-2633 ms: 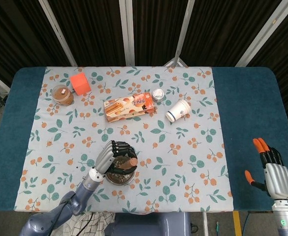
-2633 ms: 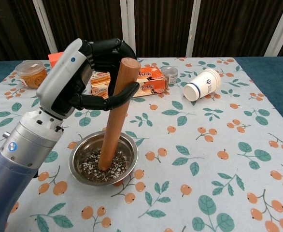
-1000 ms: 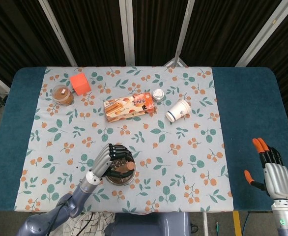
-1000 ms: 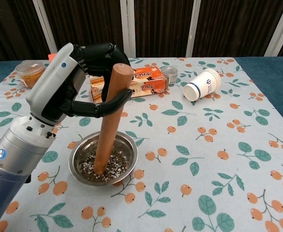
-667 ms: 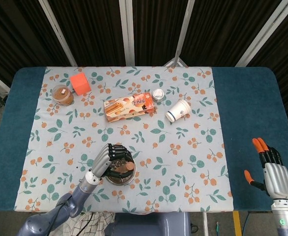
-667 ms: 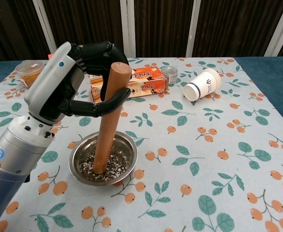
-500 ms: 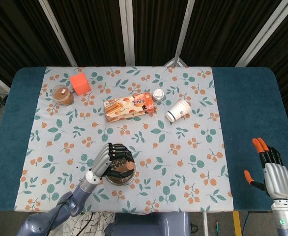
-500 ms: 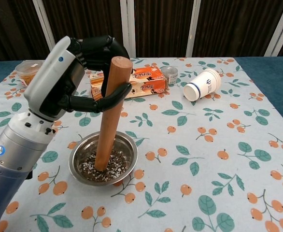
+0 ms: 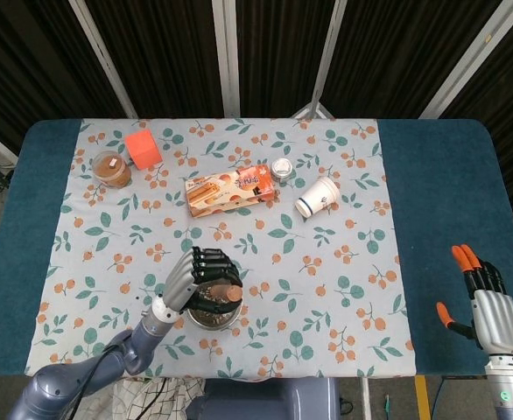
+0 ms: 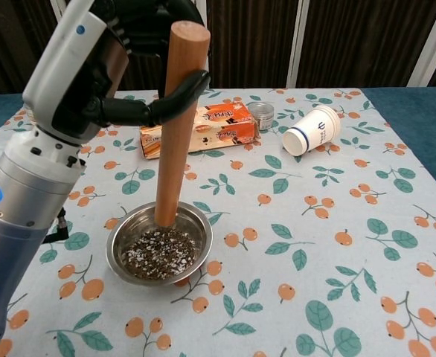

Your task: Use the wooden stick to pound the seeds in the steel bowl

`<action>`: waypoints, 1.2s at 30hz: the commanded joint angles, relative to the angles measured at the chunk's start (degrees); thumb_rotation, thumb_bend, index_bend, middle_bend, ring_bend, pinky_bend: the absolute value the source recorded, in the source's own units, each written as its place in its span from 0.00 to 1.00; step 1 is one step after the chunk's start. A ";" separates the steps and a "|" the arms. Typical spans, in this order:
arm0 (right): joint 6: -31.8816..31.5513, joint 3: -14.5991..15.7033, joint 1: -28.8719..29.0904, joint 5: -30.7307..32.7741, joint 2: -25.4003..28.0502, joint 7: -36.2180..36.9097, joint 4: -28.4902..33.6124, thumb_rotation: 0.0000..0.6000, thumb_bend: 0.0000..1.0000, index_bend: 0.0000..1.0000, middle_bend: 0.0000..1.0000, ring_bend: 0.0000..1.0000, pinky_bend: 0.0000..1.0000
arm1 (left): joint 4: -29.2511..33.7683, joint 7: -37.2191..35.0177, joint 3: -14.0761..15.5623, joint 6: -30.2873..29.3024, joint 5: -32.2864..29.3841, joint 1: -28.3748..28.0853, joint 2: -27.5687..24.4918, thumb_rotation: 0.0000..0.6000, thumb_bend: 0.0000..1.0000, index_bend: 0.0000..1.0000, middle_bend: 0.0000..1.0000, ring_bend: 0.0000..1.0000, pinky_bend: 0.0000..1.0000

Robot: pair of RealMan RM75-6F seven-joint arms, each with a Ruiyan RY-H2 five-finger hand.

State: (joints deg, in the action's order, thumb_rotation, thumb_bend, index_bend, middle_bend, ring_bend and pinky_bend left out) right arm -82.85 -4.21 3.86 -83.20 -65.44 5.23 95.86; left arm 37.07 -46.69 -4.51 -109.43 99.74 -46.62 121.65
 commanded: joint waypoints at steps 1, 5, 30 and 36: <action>-0.03 0.02 -0.02 -0.06 0.02 0.07 -0.01 1.00 0.37 0.00 0.00 0.00 0.00 | 4.55 3.60 -0.85 -0.03 1.04 -1.33 -3.58 1.00 0.79 0.64 0.77 0.63 0.73; 0.10 0.06 -0.01 0.00 0.09 0.16 0.01 1.00 0.37 0.00 0.00 0.00 0.00 | 11.12 9.04 -1.63 1.49 1.77 -2.28 -9.13 1.00 0.78 0.65 0.78 0.63 0.73; -0.32 0.58 -0.42 -0.71 0.48 0.22 0.50 1.00 0.37 0.00 0.00 0.00 0.00 | 13.07 29.70 7.88 24.26 0.23 4.42 -28.35 1.00 0.78 0.65 0.79 0.63 0.73; -0.36 0.57 -0.46 -0.63 0.46 0.03 0.54 1.00 0.37 0.00 0.00 0.00 0.00 | 8.90 29.04 8.91 27.59 -0.35 5.40 -26.91 1.00 0.77 0.65 0.79 0.63 0.73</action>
State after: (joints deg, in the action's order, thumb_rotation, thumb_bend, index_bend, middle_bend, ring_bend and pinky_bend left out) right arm -83.22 -3.64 3.40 -83.83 -64.98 5.25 96.39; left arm 46.73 -17.44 4.01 -82.48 99.51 -41.54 94.32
